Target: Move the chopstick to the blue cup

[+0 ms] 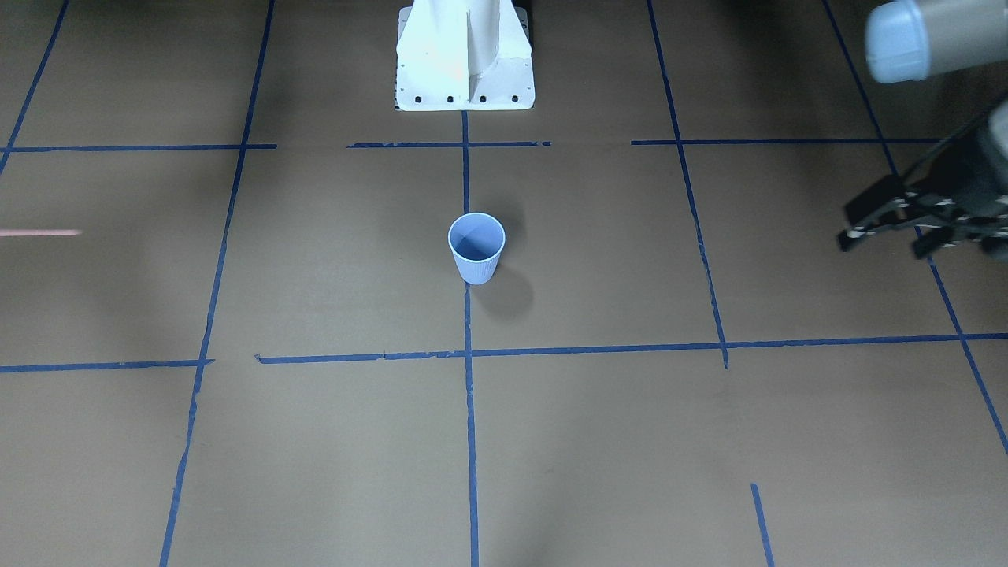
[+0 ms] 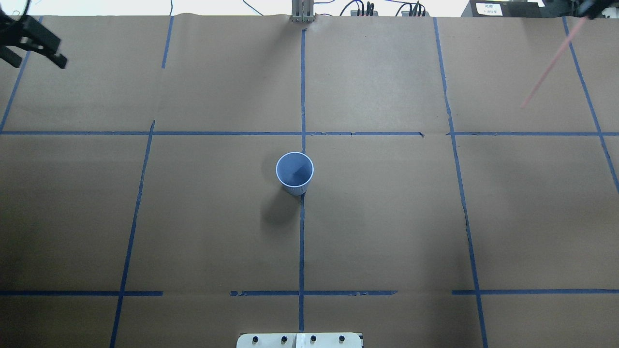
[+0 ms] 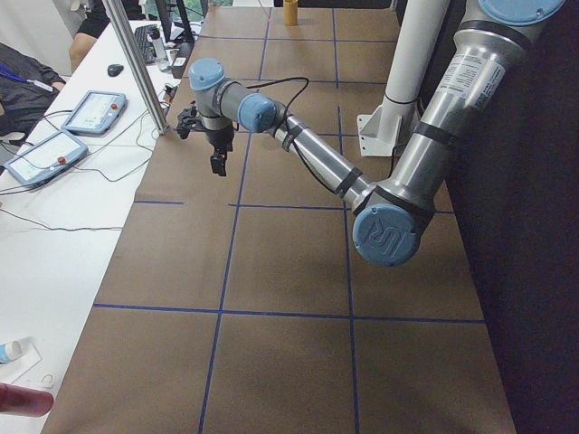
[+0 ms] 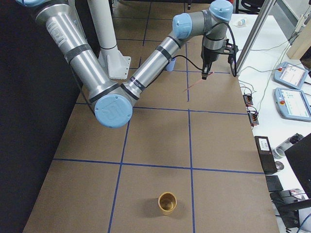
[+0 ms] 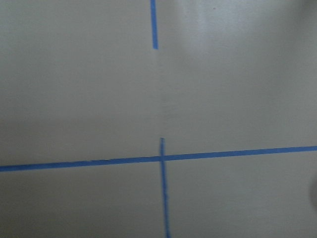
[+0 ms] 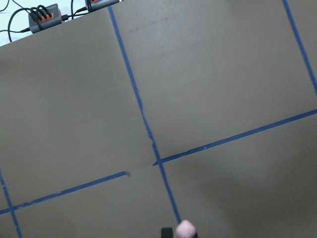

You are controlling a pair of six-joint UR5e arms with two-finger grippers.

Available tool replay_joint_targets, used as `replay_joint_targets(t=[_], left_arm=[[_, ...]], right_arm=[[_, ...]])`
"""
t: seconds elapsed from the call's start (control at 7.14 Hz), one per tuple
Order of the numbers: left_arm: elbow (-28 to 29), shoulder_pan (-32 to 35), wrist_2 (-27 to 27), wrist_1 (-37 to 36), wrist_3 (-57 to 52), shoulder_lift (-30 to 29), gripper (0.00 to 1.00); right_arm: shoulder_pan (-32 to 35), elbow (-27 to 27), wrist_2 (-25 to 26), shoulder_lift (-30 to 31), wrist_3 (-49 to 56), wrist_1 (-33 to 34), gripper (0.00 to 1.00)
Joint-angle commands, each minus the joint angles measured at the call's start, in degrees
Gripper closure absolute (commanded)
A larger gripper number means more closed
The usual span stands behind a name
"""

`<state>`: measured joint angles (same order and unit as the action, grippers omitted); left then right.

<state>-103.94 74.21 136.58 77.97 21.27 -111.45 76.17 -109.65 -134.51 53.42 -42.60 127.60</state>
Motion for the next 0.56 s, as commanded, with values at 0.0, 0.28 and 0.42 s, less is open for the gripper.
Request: replay_joint_targets(t=[0.0,0.28,0.42], left_arm=[[3.0,4.6,-0.1,0.0,-9.8,2.5,0.0],[7.9,9.0,-0.2,0.2,-18.6,2.4,0.0],[8.9,9.6,-1.0,0.3,-20.8,2.4,0.0]], right_arm=[[-8.1,-2.9,0.9,-5.8,-13.9,-1.8,1.0],[-17.7,-3.2,8.9,-10.4,-24.8,-6.3,1.0],[-21.7,-2.8,12.8,-12.3,-27.9,-7.7,1.0]])
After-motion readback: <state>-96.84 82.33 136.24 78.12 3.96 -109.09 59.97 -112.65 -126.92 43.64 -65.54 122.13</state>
